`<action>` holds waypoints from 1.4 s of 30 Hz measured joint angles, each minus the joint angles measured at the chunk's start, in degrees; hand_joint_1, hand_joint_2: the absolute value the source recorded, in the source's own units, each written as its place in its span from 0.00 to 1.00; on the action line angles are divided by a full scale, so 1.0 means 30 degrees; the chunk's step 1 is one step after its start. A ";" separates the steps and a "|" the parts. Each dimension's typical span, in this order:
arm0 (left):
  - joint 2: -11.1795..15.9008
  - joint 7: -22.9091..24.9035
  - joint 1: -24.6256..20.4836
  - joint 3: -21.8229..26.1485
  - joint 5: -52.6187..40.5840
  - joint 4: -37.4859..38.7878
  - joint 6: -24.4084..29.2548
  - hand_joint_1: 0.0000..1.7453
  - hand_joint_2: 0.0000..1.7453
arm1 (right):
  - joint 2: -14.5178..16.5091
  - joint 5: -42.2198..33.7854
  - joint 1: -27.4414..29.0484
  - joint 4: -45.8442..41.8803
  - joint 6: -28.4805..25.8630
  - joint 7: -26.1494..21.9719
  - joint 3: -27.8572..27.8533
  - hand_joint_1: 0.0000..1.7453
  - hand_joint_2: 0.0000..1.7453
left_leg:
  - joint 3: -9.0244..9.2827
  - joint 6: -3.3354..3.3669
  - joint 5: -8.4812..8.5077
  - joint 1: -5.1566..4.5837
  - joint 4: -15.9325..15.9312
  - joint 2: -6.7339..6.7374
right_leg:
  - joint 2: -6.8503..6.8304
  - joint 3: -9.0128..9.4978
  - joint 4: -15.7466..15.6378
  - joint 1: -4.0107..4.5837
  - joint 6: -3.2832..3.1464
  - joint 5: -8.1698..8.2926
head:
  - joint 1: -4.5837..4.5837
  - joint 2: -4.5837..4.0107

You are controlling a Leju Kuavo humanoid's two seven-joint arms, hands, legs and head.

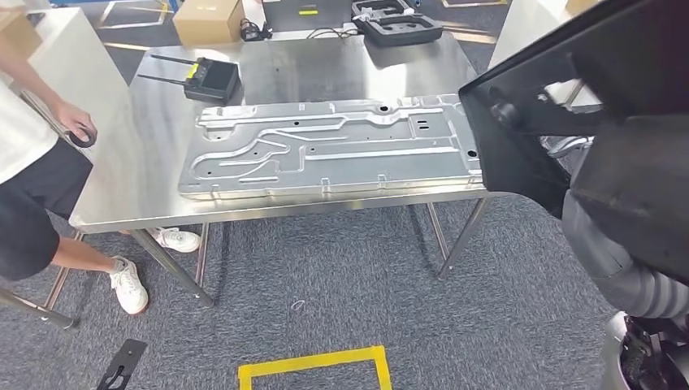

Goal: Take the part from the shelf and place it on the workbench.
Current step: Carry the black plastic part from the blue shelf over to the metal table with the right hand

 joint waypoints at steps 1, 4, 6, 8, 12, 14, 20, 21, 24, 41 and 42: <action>-0.0005 -0.0014 -0.0008 -0.0006 -0.0002 0.0000 0.0002 0.00 1.00 | 0.0005 0.0004 -0.0006 -0.0002 -0.0002 0.0002 0.0000 1.00 1.00 | 0.0061 -0.0092 -0.0081 0.0017 0.0132 0.0017 | 0.0020 0.0151 -0.0071 -0.0038 -0.0127 0.0057 | 0.0000 0.0000; -0.0005 -0.0065 -0.0066 -0.0029 -0.0004 0.0000 0.0005 0.00 1.00 | 0.0022 0.0005 -0.0046 -0.0005 -0.0004 -0.0009 0.0000 1.00 1.00 | -0.1061 -0.0346 -0.0950 0.0102 0.2444 0.0055 | 0.0023 0.0588 -0.0146 -0.0118 -0.0440 -0.0151 | -0.0065 -0.0002; -0.0004 -0.0071 -0.0046 -0.0031 -0.0002 0.0000 0.0002 0.00 1.00 | 0.0025 0.0005 -0.0030 -0.0005 -0.0004 -0.0007 0.0000 1.00 1.00 | -0.2753 -0.0514 -0.1842 0.0144 0.4949 0.0057 | 0.0038 0.0758 -0.0141 -0.0121 -0.0506 -0.0372 | -0.0093 0.0000; -0.0005 -0.0071 0.0002 -0.0031 0.0002 0.0000 -0.0002 0.00 1.00 | 0.0027 0.0009 -0.0012 -0.0005 -0.0002 -0.0004 0.0000 1.00 1.00 | -0.3686 -0.0639 -0.1703 0.0207 0.5529 0.0060 | 0.0069 0.1052 -0.0137 -0.0129 -0.0462 -0.0648 | -0.0100 0.0000; -0.0004 -0.0071 0.0033 -0.0038 0.0002 0.0004 -0.0006 0.00 1.00 | 0.0031 0.0009 -0.0025 -0.0002 -0.0002 -0.0008 0.0000 1.00 1.00 | -0.2679 -0.0499 0.1273 0.0192 0.1104 0.0099 | 0.0087 0.1900 -0.0141 -0.0170 -0.0126 -0.1290 | -0.0107 0.0002; -0.0007 -0.0071 0.0054 -0.0036 0.0002 0.0007 -0.0013 0.00 1.00 | 0.0034 0.0007 -0.0033 0.0002 -0.0002 -0.0002 0.0000 1.00 1.00 | -0.2443 -0.0179 0.1522 0.0099 0.0353 0.0112 | 0.0112 0.2024 -0.0127 -0.0127 0.0118 -0.1481 | -0.0098 0.0000; -0.0002 -0.0071 -0.0005 0.0002 0.0004 0.0007 -0.0004 0.00 1.00 | 0.0001 0.0022 -0.0070 -0.0004 -0.0006 -0.0017 0.0000 1.00 1.00 | -0.1709 0.0530 0.1253 0.0158 0.0195 0.0050 | -0.0006 0.0089 0.3463 -0.0187 0.0543 -0.2493 | -0.0042 0.0002; -0.0004 -0.0071 0.0006 0.0006 0.0004 0.0007 -0.0002 0.00 1.00 | 0.0001 0.0026 -0.0054 -0.0002 -0.0007 -0.0013 0.0000 1.00 1.00 | -0.1568 0.0581 0.1112 0.0144 0.0194 0.0045 | -0.0008 -0.0808 0.4713 -0.0188 0.0564 -0.2939 | -0.0038 0.0000; -0.0007 -0.0071 0.0025 0.0024 0.0004 0.0007 -0.0002 0.00 1.00 | 0.0003 0.0042 -0.0025 0.0002 -0.0009 -0.0009 0.0000 1.00 1.00 | -0.0927 0.0604 0.0577 0.0100 0.0189 -0.0021 | -0.0010 -0.2020 0.5050 -0.0166 0.0486 -0.2886 | -0.0034 0.0002; -0.0067 -0.0064 -0.0054 0.0049 -0.0026 0.0022 -0.0024 0.00 1.00 | 0.0103 0.0131 -0.0104 0.0002 0.0300 -0.0018 0.0178 1.00 1.00 | -0.3588 -0.0664 -0.0622 0.0233 0.3229 0.0013 | 0.0104 0.1339 -0.0425 -0.0076 -0.0415 -0.0643 | -0.0067 0.0004; -0.0066 -0.0064 -0.0054 0.0049 -0.0027 0.0022 -0.0024 0.00 1.00 | 0.0127 0.0131 -0.0109 0.0004 0.0315 -0.0018 0.0239 1.00 1.00 | -0.3276 -0.0662 0.0507 0.0236 0.1900 0.0046 | 0.0102 0.1577 -0.0411 -0.0068 -0.0323 -0.0833 | -0.0067 0.0002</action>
